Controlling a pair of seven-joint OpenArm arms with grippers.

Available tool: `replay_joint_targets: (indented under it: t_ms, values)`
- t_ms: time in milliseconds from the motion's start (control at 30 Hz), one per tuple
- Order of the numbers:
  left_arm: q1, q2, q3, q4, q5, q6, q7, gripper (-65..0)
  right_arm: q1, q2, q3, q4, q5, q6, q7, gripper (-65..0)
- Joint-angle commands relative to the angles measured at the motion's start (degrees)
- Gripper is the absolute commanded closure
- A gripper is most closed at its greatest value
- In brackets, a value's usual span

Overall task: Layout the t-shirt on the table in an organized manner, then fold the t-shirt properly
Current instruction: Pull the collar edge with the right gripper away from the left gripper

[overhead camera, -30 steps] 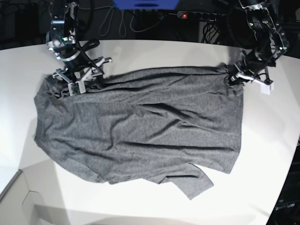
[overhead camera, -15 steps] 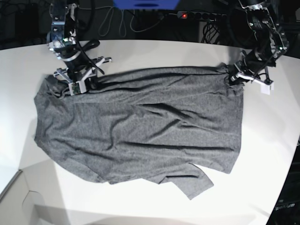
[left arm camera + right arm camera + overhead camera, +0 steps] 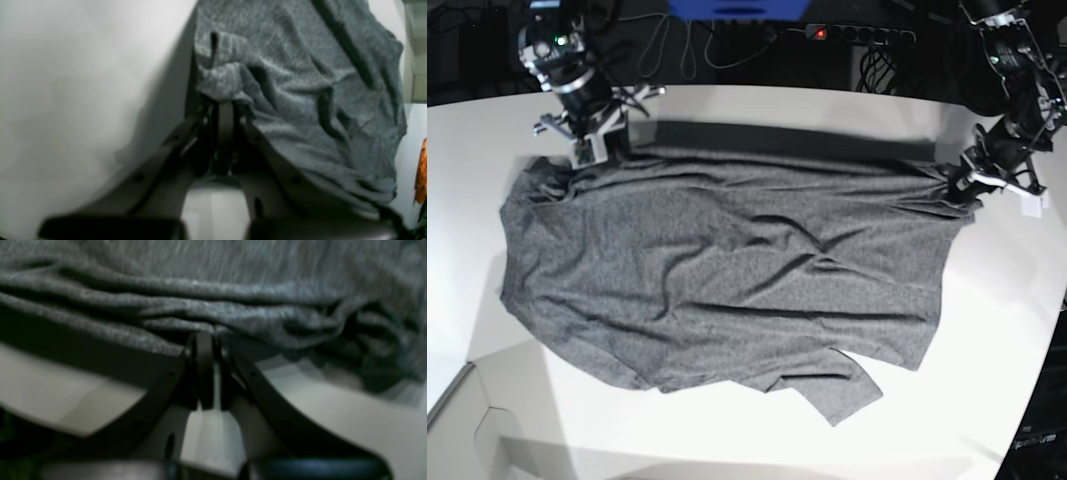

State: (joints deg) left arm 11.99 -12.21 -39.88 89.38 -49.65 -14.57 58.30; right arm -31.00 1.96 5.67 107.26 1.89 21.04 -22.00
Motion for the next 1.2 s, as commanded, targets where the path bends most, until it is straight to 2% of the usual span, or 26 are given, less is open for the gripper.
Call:
replay_joint_targets:
  t_ms: [0,267,333,500,833,1167]
  values:
    - [-0.25,-1.02,-0.34,1.30,-1.74,-0.07,-0.85,-0.3,-0.69,0.20,-0.70,1.09,0.70,0.11,1.47,0.0]
    - [1.59,-1.73,-0.52,1.30,-2.44,-0.07,-0.76,-0.3,-6.40,0.46,-6.59,1.18,0.70,0.11,1.65,0.0]
    - [2.39,-1.73,-2.45,1.30,-2.53,-0.07,-0.76,-0.3,-7.37,0.55,-7.91,1.18,0.61,0.11,1.65,0.0]
    - [2.74,-1.73,-6.23,1.30,-2.53,-0.07,-0.76,-0.2,-8.51,0.99,-8.35,1.18,0.61,0.11,1.65,0.0]
    - [2.74,-1.90,-6.85,1.30,-2.44,-0.07,-0.76,-0.2,-11.94,1.43,-8.27,4.25,0.61,0.11,2.09,0.0]
    - [3.35,-3.57,-6.94,1.30,-2.53,-0.07,-0.76,-0.2,-16.78,1.16,-6.59,7.77,0.97,-0.16,10.88,0.0]
